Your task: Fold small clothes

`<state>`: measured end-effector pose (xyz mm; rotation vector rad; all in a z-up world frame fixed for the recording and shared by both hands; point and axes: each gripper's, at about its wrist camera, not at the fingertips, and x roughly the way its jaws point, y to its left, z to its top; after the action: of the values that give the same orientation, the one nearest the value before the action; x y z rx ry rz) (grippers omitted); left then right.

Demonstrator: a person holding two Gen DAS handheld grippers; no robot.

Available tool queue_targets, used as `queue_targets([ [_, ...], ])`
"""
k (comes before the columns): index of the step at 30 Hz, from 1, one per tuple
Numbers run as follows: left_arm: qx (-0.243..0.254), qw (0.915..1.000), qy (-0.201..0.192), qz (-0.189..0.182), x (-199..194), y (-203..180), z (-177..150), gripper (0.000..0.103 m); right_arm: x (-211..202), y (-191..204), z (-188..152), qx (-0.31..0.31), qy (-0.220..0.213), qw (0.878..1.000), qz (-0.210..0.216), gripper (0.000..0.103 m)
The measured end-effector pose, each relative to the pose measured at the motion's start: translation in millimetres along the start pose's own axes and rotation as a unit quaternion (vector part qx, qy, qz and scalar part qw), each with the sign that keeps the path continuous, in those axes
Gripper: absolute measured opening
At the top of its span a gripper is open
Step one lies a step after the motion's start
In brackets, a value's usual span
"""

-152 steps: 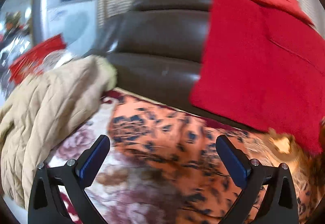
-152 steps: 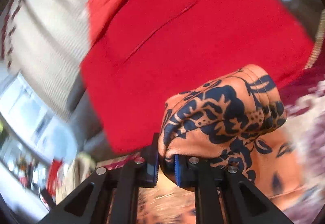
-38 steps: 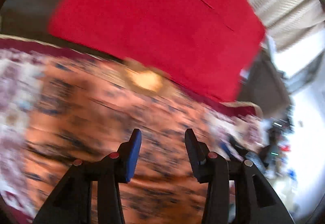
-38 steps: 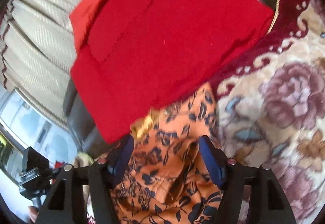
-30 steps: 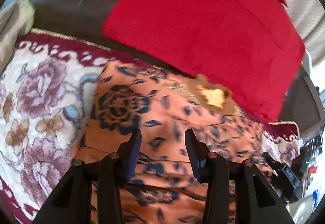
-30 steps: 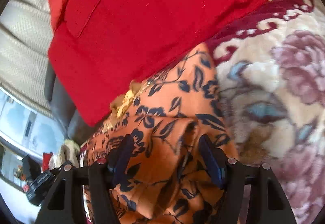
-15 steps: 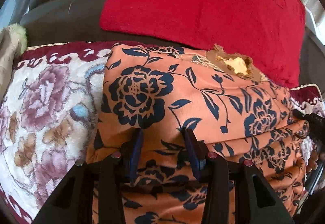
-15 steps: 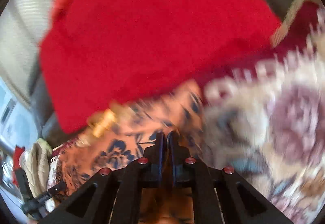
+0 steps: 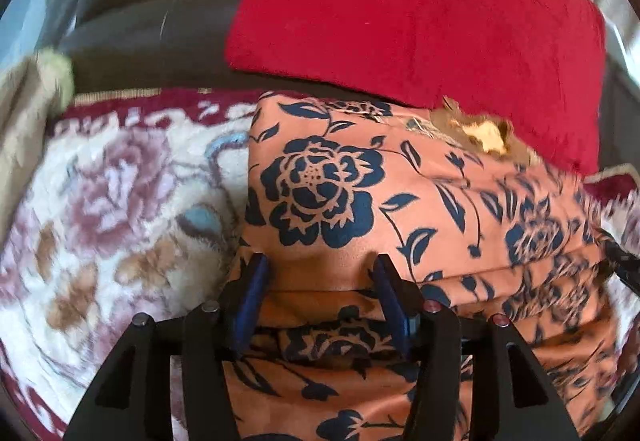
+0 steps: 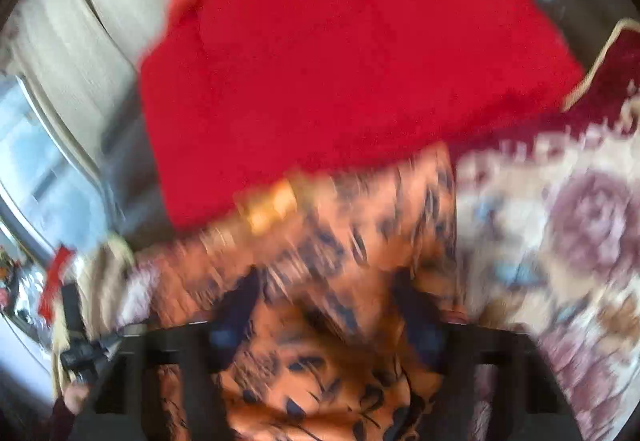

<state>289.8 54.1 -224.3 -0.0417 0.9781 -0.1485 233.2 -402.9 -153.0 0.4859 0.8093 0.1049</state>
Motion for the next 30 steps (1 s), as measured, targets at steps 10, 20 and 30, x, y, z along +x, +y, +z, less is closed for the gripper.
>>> queue_targets([
  [10, -0.040, 0.9962, -0.021, -0.075, -95.5, 37.8, -72.0, 0.064, -87.9, 1.6, -42.7, -0.002, -0.005, 0.999, 0.036, 0.076],
  [20, -0.113, 0.9798, 0.108, -0.126, -117.1, 57.0, -219.2, 0.073, -147.0, -31.4, -179.3, 0.026, 0.121, 0.991, -0.042, 0.077],
  [30, -0.180, 0.9610, 0.142, -0.154, -91.4, 48.6, -232.4, 0.037, -100.0, -35.5, -229.9, 0.049, 0.194, 0.977, -0.071, 0.040],
])
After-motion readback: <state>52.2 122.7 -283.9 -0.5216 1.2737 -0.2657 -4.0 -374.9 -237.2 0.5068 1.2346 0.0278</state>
